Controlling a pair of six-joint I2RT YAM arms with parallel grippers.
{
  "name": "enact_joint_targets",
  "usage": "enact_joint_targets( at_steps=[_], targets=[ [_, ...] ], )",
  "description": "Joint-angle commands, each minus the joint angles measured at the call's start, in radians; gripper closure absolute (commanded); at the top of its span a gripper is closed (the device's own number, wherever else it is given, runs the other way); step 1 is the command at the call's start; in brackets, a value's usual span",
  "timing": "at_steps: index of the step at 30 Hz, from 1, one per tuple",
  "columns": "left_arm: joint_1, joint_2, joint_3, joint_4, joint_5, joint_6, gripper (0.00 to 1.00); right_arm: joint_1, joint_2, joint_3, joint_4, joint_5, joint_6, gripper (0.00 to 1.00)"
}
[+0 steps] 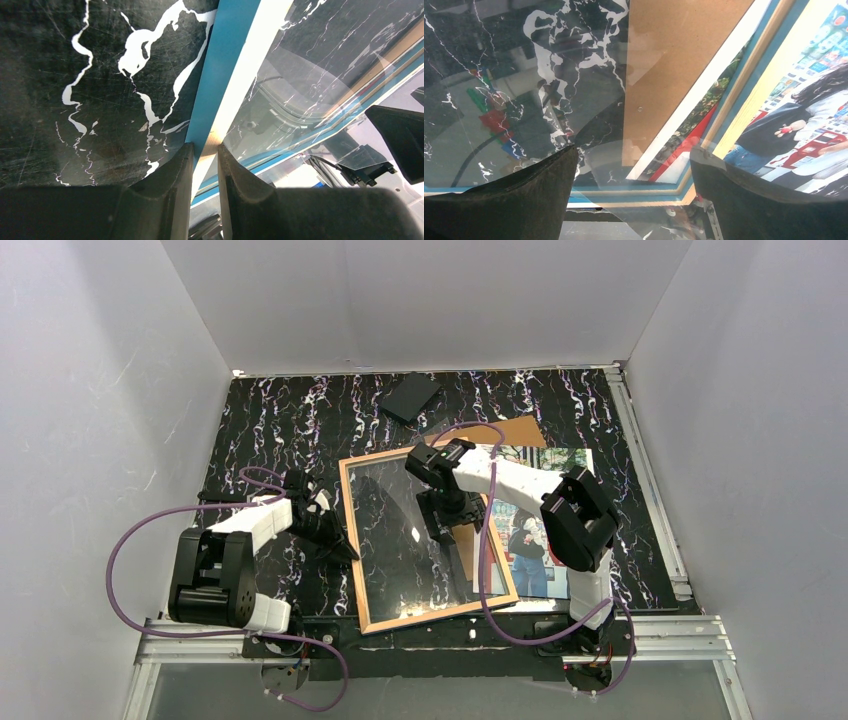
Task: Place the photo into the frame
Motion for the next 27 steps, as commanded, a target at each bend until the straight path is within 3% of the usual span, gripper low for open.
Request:
enact_joint_targets(
  at_steps=[1,18,27],
  targets=[
    [-0.004,0.006,0.012,-0.083,0.049,-0.005,1.00,0.010,-0.006,0.049,-0.075,0.079,0.010,0.10],
    [-0.005,0.000,0.010,-0.085,0.052,-0.005,1.00,0.015,-0.005,0.076,-0.129,0.119,0.029,0.08],
    [-0.004,-0.008,0.013,-0.090,0.052,-0.004,1.00,0.015,-0.071,-0.007,0.033,-0.055,0.007,0.10]
  ],
)
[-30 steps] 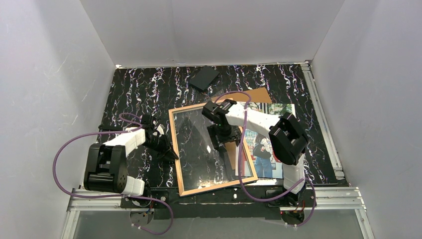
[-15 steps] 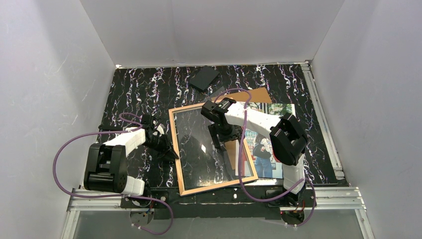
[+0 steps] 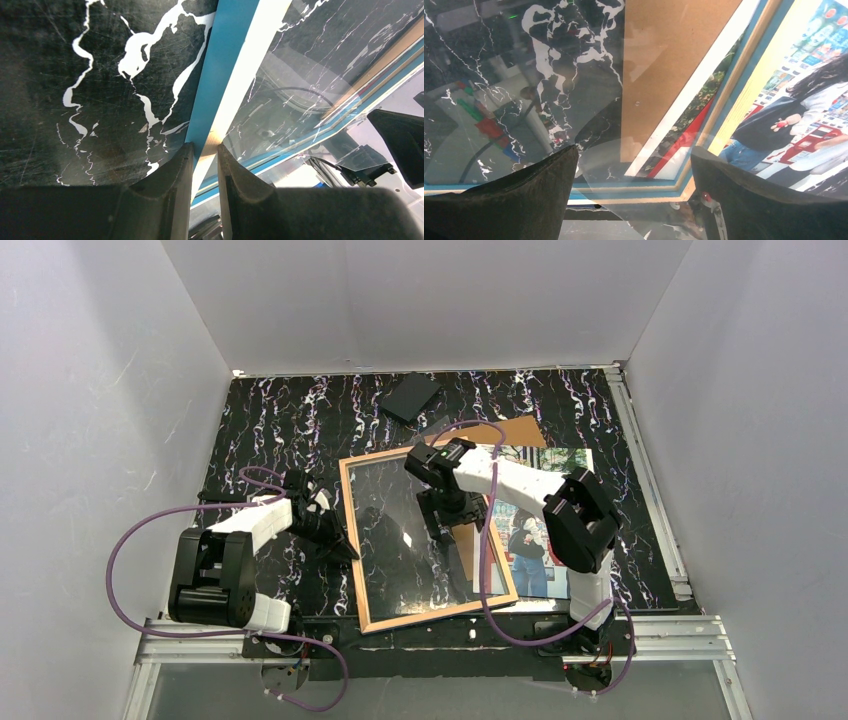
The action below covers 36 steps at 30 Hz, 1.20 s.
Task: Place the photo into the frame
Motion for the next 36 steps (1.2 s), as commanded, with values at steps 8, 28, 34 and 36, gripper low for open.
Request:
enact_joint_targets(
  at_steps=[8,28,34,36],
  targets=[
    [-0.004,-0.005,0.039,-0.122,0.042,0.006,1.00,-0.015,-0.213,-0.080,0.162,-0.157,-0.015,0.17],
    [-0.004,0.006,0.095,-0.182,0.022,0.026,1.00,-0.099,-0.431,-0.160,0.249,-0.374,0.015,0.08],
    [-0.004,0.001,0.091,-0.183,0.017,0.024,1.00,-0.099,-0.480,-0.132,0.244,-0.382,0.031,0.08],
    [-0.005,-0.005,0.092,-0.183,0.017,0.024,1.00,-0.099,-0.497,-0.126,0.249,-0.370,0.039,0.08]
  ],
)
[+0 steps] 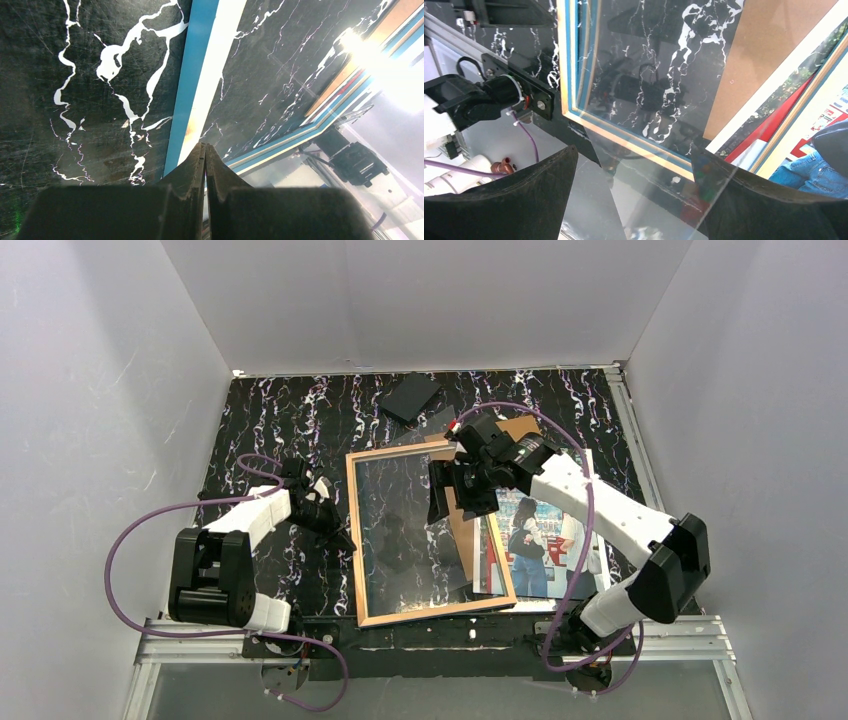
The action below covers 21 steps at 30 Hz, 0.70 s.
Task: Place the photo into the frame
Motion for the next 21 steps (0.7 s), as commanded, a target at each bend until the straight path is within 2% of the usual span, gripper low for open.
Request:
enact_joint_targets(
  at_steps=[1,5,7,11,15,19,21],
  targets=[
    [-0.004,-0.010,-0.003,-0.117,0.016,0.005,1.00,0.004,-0.069,0.053,0.004,0.022,0.026,0.09],
    [-0.004,-0.017,0.001,-0.121,0.017,0.005,1.00,-0.005,-0.095,0.014,0.056,0.029,0.050,0.14],
    [-0.004,-0.020,0.000,-0.122,0.017,0.005,1.00,-0.016,-0.099,-0.010,0.086,0.002,0.066,0.22],
    [-0.004,-0.023,-0.004,-0.123,0.018,0.005,1.00,-0.052,-0.117,-0.099,0.207,-0.088,0.118,0.31],
    [-0.004,-0.026,-0.005,-0.123,0.018,0.005,1.00,-0.072,-0.104,-0.152,0.264,-0.135,0.157,0.36],
    [-0.005,-0.031,-0.003,-0.125,0.019,0.005,1.00,-0.073,-0.081,-0.134,0.245,-0.136,0.167,0.54],
    [-0.004,-0.032,-0.003,-0.127,0.018,0.005,1.00,-0.073,-0.081,-0.119,0.224,-0.123,0.170,0.74]
  ],
)
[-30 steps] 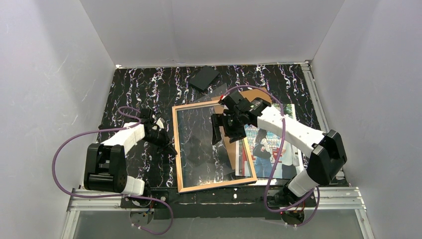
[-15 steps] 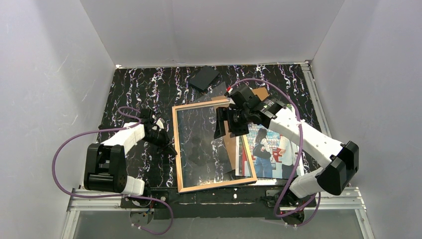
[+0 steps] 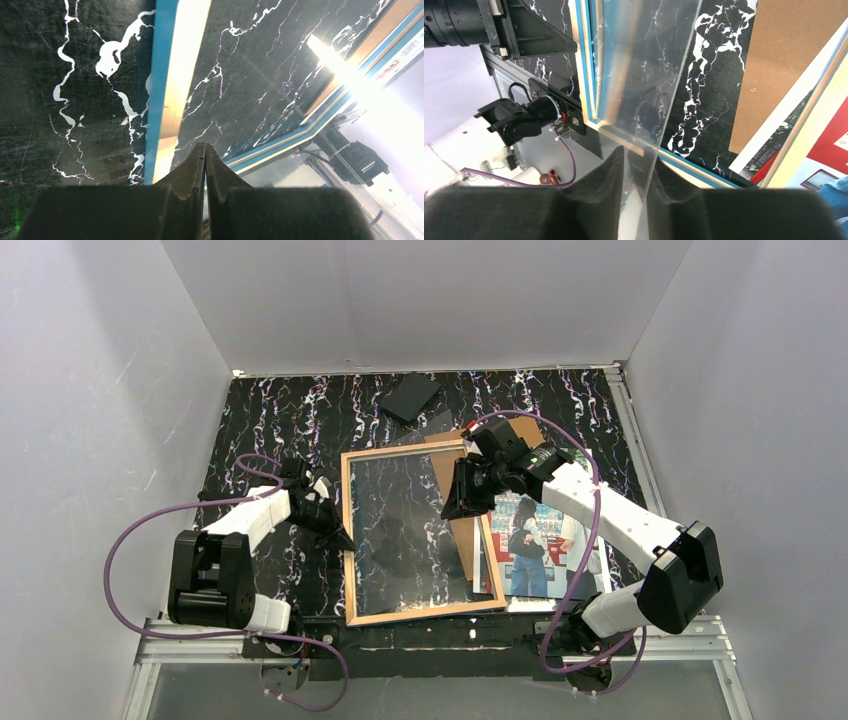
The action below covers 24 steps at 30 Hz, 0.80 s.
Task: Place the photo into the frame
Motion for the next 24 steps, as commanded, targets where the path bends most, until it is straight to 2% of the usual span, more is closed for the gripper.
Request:
enact_joint_targets(
  at_steps=[1,4,12,14,18,24],
  targets=[
    [-0.004,-0.025,-0.003,-0.120,0.016,0.005,1.00,0.002,-0.003,0.043,0.027,-0.019,0.028,0.82],
    [-0.004,-0.023,-0.004,-0.120,0.016,0.005,1.00,0.003,-0.020,0.058,0.006,-0.001,0.018,0.99],
    [0.001,-0.068,0.010,-0.125,-0.004,-0.034,0.99,0.003,-0.070,0.087,-0.005,0.002,-0.027,0.99],
    [0.012,-0.082,0.014,-0.128,-0.011,-0.046,0.93,0.002,-0.083,0.098,-0.005,0.005,-0.033,0.99],
    [0.055,-0.122,-0.011,-0.096,-0.002,-0.082,0.92,0.002,-0.098,0.132,-0.016,0.000,-0.030,0.99],
    [0.167,-0.139,-0.074,-0.043,0.053,-0.128,0.98,0.001,-0.101,0.145,0.020,-0.035,0.000,0.99]
  ],
)
